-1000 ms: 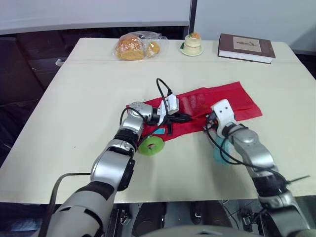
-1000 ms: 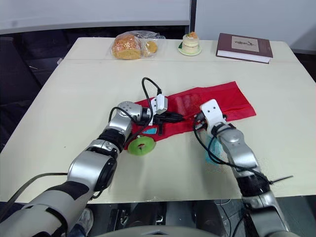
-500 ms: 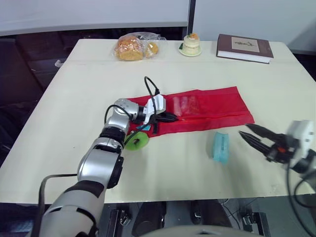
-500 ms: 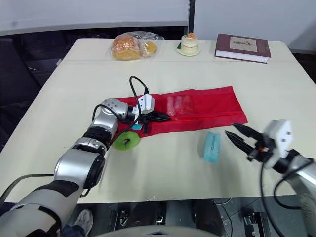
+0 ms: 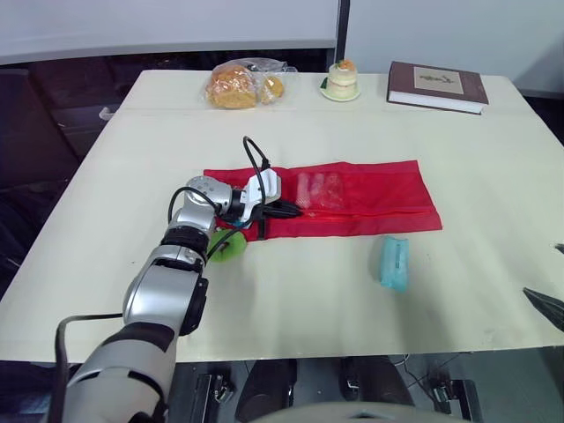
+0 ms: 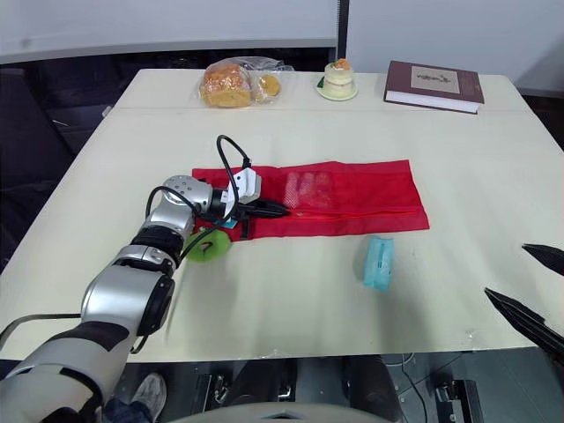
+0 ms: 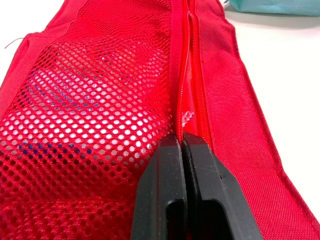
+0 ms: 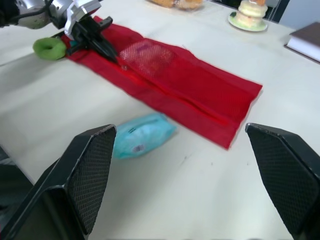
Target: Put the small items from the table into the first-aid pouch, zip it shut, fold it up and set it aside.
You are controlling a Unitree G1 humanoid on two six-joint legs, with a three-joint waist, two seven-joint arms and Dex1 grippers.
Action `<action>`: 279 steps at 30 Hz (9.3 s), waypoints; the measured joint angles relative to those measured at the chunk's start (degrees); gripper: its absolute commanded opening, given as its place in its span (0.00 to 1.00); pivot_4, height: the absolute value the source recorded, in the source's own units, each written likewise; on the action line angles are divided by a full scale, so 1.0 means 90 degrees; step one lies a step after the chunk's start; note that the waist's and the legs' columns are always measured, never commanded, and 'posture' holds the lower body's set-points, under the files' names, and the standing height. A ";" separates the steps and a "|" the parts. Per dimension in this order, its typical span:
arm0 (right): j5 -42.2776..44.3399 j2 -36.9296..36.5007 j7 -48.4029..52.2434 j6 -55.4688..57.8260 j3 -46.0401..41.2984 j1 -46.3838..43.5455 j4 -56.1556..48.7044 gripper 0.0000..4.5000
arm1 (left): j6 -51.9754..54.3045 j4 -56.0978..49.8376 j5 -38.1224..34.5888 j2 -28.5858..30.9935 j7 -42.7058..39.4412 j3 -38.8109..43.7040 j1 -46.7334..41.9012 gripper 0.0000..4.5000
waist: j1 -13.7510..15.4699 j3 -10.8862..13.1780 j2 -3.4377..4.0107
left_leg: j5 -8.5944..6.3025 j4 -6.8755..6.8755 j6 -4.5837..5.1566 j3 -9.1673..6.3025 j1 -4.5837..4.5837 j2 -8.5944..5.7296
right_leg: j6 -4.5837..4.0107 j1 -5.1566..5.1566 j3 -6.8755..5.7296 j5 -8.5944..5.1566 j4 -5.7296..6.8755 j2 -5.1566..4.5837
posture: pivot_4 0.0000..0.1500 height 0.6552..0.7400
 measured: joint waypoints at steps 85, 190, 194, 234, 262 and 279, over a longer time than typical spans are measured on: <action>-0.0909 0.0566 -0.4024 0.0597 0.3516 -0.0644 -0.1692 1.00 | 0.0494 0.1010 0.1173 -0.2442 0.2645 -0.0444 -0.1203 0.01 | 0.0144 0.0000 -0.0004 | 0.0000 0.0009 0.0002 0.0000 -0.0008 -0.0015 | -0.0001 0.0002 0.0005 0.0000 0.0000 -0.0002 | 1.00 0.87; -0.2580 0.0127 -0.3206 0.1971 0.5241 -0.4463 0.1600 0.52 | 0.0657 0.0420 0.0682 -0.3243 0.2374 -0.0254 -0.0798 0.00 | 0.0141 -0.0003 0.0004 | 0.0001 0.0013 0.0004 -0.0010 -0.0013 -0.0023 | -0.0001 -0.0001 -0.0004 0.0002 0.0008 -0.0006 | 1.00 0.87; -0.2771 0.0551 -0.3637 0.1924 0.5225 -0.4588 0.2046 0.52 | 0.0761 0.0420 0.0567 -0.3293 0.2185 -0.0204 -0.0797 0.00 | 0.0138 -0.0005 0.0010 | 0.0001 0.0013 0.0004 -0.0005 -0.0012 -0.0023 | -0.0001 -0.0003 -0.0001 0.0002 0.0009 -0.0004 | 1.00 0.87; -0.4379 -0.0940 -0.4296 0.1797 0.4422 -0.3949 0.3461 0.27 | 0.5872 -0.7579 -0.2952 0.1516 -0.0297 0.0593 0.2756 1.00 | 0.0138 -0.0005 0.0030 | 0.0003 0.0008 0.0004 0.0007 0.0000 -0.0013 | -0.0002 -0.0001 0.0013 0.0000 0.0008 -0.0005 | 1.00 0.87; -0.0687 -0.0223 -0.2241 0.0977 0.3024 -0.2883 -0.0745 0.99 | 0.9922 -0.5945 -0.3605 0.0282 0.3251 0.1235 0.2212 1.00 | 0.0141 -0.0006 0.0027 | 0.0003 0.0009 0.0004 -0.0001 0.0010 -0.0011 | 0.0000 0.0011 0.0008 0.0000 0.0007 -0.0008 | 1.00 0.87; 0.0345 -0.0485 -0.2422 0.0880 0.3332 -0.2754 -0.1253 1.00 | 1.1020 -0.4994 -0.4081 -0.0501 0.3882 0.1798 0.1778 0.14 | 0.0135 -0.0008 0.0023 | 0.0003 0.0008 0.0003 -0.0002 0.0013 -0.0013 | -0.0001 0.0013 0.0008 -0.0001 0.0008 -0.0009 | 1.00 0.87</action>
